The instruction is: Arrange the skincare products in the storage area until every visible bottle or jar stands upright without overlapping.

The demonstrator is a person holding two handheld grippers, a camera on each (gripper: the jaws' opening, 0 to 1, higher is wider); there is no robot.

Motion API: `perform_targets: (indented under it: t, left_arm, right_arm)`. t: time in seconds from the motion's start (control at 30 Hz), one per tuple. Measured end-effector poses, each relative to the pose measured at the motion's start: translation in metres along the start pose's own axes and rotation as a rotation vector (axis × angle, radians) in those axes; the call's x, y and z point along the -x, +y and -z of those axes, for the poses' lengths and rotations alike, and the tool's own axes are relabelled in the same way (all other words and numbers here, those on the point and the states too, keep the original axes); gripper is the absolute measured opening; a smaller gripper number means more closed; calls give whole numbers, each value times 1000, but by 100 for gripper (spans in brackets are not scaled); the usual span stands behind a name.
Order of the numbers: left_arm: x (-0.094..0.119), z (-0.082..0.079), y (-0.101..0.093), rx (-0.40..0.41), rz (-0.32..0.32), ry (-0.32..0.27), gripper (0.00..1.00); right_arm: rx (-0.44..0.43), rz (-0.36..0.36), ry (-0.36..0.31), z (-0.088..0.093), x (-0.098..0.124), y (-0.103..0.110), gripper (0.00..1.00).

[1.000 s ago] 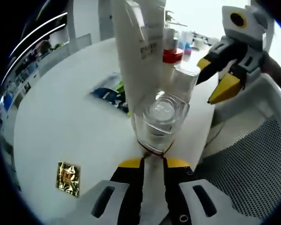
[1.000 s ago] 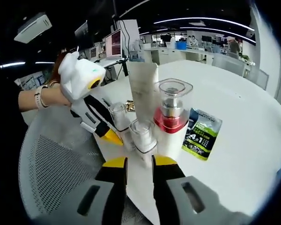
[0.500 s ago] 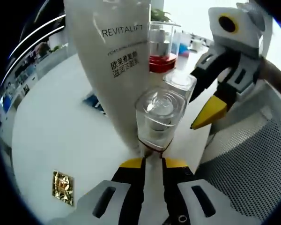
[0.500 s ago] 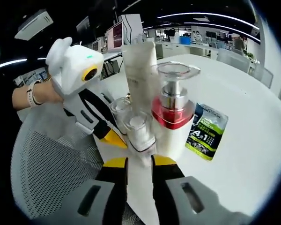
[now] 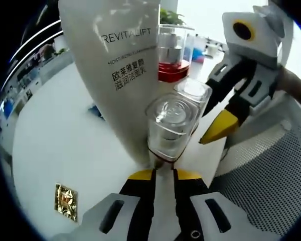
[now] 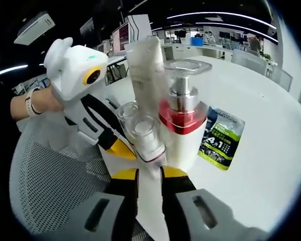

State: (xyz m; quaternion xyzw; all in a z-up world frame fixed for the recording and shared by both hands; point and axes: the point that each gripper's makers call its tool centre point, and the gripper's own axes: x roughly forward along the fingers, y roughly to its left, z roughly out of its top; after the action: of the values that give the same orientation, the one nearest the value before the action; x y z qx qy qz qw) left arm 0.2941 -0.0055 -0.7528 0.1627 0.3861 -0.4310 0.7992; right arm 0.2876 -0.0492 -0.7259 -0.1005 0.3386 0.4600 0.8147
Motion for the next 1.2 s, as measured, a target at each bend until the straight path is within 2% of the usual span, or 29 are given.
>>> perform_targets:
  t: [0.4, 0.7, 0.87, 1.0, 1.2]
  left_arm:
    - [0, 0, -1, 8, -4, -5, 10]
    - [9, -4, -1, -14, 16, -31, 11]
    - [27, -7, 4, -22, 25, -64, 14]
    - [48, -6, 17, -15, 4, -103, 15]
    - [76, 2, 35, 5, -29, -132, 25]
  right_arm:
    - [-24, 26, -5, 1, -1, -6, 10]
    - [-31, 70, -4, -2, 7, -2, 13]
    - [-61, 111, 4, -3, 11, 2, 16]
    - [-53, 166, 0, -9, 20, 6, 21]
    - [-55, 222, 0, -20, 32, 11, 31]
